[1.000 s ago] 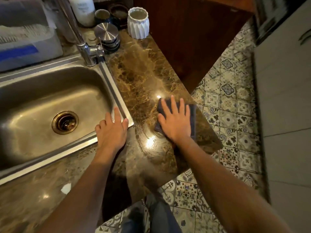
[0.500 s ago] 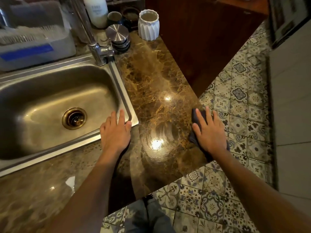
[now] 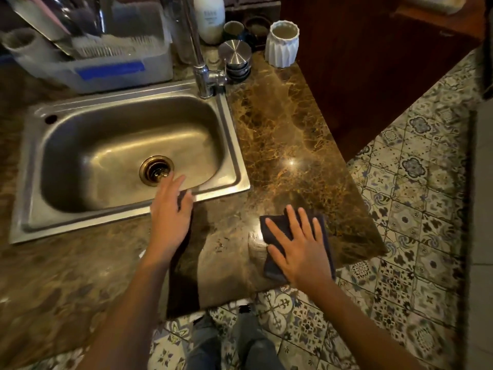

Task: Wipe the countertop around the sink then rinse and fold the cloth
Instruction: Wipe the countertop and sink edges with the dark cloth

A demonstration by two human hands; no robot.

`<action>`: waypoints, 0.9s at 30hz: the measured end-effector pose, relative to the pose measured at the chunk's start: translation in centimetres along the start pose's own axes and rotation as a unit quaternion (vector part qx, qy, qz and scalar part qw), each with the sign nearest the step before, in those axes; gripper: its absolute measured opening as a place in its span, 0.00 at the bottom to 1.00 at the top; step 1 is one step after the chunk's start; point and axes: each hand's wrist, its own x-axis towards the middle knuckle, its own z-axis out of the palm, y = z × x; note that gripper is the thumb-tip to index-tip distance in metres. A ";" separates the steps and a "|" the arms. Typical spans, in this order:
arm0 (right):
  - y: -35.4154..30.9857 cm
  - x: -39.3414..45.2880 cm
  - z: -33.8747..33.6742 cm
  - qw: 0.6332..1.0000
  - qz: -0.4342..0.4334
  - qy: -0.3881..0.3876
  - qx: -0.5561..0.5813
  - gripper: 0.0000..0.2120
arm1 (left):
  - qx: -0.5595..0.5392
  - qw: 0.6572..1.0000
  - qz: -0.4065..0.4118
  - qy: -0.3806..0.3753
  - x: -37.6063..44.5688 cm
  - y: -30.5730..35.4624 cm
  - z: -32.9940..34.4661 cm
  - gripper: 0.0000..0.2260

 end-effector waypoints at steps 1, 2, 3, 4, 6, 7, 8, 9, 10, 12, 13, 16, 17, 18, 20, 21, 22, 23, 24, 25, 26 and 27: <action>0.7 -0.4 -0.2 0.999 0.032 -0.001 -0.003 0.28 | 0.030 0.999 -0.011 0.028 -1.0 -1.7 -1.4 0.21; 1.1 -0.5 -0.4 0.998 0.065 0.003 -0.003 0.28 | 0.067 0.996 -0.021 0.056 -1.9 -3.6 -2.9 0.21; 1.3 -0.2 -0.7 0.995 0.099 0.008 0.000 0.28 | 0.107 0.990 -0.031 0.081 -2.7 -5.5 -4.2 0.20; 1.1 0.4 -0.8 0.992 0.128 0.013 0.001 0.29 | 0.144 0.983 -0.044 0.101 -3.5 -7.5 -5.4 0.20; -0.1 2.0 -0.9 0.985 0.172 0.031 0.004 0.29 | 0.197 0.970 -0.078 0.117 -4.7 -10.9 -6.9 0.20; -1.1 3.0 -0.9 0.983 0.181 0.036 0.010 0.29 | 0.213 0.966 -0.085 0.117 -5.2 -12.3 -7.3 0.21; -2.2 4.1 -0.9 0.983 0.182 0.033 0.014 0.29 | 0.225 0.964 -0.083 0.113 -5.6 -13.4 -7.6 0.22; -3.5 5.0 -0.9 0.984 0.177 0.024 0.016 0.29 | 0.239 0.963 -0.076 0.100 -5.8 -14.2 -7.7 0.22; -4.8 5.8 -0.8 0.986 0.167 0.021 0.017 0.29 | 0.257 0.961 -0.065 0.079 -6.0 -15.0 -7.7 0.22; -7.8 6.8 -1.0 0.987 0.155 0.027 0.021 0.31 | 0.293 0.954 -0.042 0.039 -6.1 -16.0 -7.6 0.24; -9.4 6.9 -1.0 0.988 0.151 0.032 0.023 0.31 | 0.295 0.954 -0.038 0.033 -6.2 -16.2 -7.6 0.25; -14.2 5.4 -0.2 0.997 0.067 0.030 0.022 0.30 | 0.296 0.954 -0.019 0.041 -6.5 -16.4 -7.5 0.26; -15.5 4.4 0.1 0.999 0.019 0.026 0.016 0.30 | 0.305 0.951 -0.013 0.043 -6.6 -16.3 -7.4 0.26; -16.5 3.2 0.3 0.999 -0.025 0.023 0.006 0.29 | 0.312 0.949 -0.007 0.042 -6.7 -16.4 -7.5 0.26; -16.7 0.9 1.0 0.997 -0.075 0.008 -0.010 0.27 | 0.315 0.948 0.000 0.049 -6.8 -16.4 -7.3 0.26; -16.3 -0.2 1.2 0.998 -0.068 -0.001 -0.012 0.27 | 0.313 0.948 0.001 0.051 -6.8 -16.5 -7.4 0.27; -15.5 -1.2 1.3 0.999 -0.048 -0.006 -0.012 0.26 | 0.313 0.949 0.002 0.049 -6.8 -16.5 -7.4 0.27; -14.5 -2.1 1.3 1.000 -0.026 -0.006 -0.013 0.26 | 0.312 0.949 0.003 0.048 -6.8 -16.5 -7.4 0.27; -13.5 -2.8 1.2 1.000 -0.007 -0.005 -0.016 0.26 | 0.312 0.949 0.004 0.046 -6.8 -16.6 -7.4 0.27; -12.6 -3.3 1.1 1.000 0.011 -0.008 -0.019 0.26 | 0.310 0.949 0.004 0.046 -6.8 -16.6 -7.4 0.27; -11.9 -3.4 1.0 0.999 0.030 -0.009 -0.020 0.26 | 0.309 0.950 0.001 0.046 -6.7 -16.6 -7.3 0.27; -11.5 -3.2 0.8 0.999 0.051 -0.008 -0.018 0.27 | 0.310 0.950 -0.002 0.047 -6.7 -16.5 -7.3 0.27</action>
